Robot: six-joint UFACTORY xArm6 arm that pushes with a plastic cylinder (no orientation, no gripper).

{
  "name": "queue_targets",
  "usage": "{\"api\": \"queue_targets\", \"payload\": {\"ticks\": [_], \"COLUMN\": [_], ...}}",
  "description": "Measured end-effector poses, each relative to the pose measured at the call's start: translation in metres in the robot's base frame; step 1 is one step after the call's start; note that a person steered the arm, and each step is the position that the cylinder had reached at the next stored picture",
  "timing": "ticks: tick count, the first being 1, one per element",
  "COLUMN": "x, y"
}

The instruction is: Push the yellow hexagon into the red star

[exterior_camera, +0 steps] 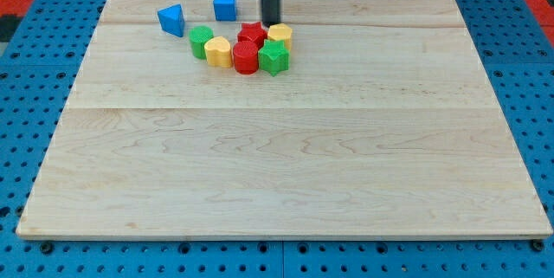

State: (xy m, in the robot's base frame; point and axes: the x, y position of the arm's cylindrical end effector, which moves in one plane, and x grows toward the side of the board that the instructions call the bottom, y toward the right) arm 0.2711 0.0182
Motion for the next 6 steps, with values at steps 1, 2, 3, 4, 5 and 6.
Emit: {"api": "queue_targets", "payload": {"ticks": [1, 2, 3, 4, 5, 6], "x": [0.035, 0.048, 0.047, 0.046, 0.045, 0.05], "y": [0.027, -0.02, -0.067, -0.076, -0.122, -0.122]}}
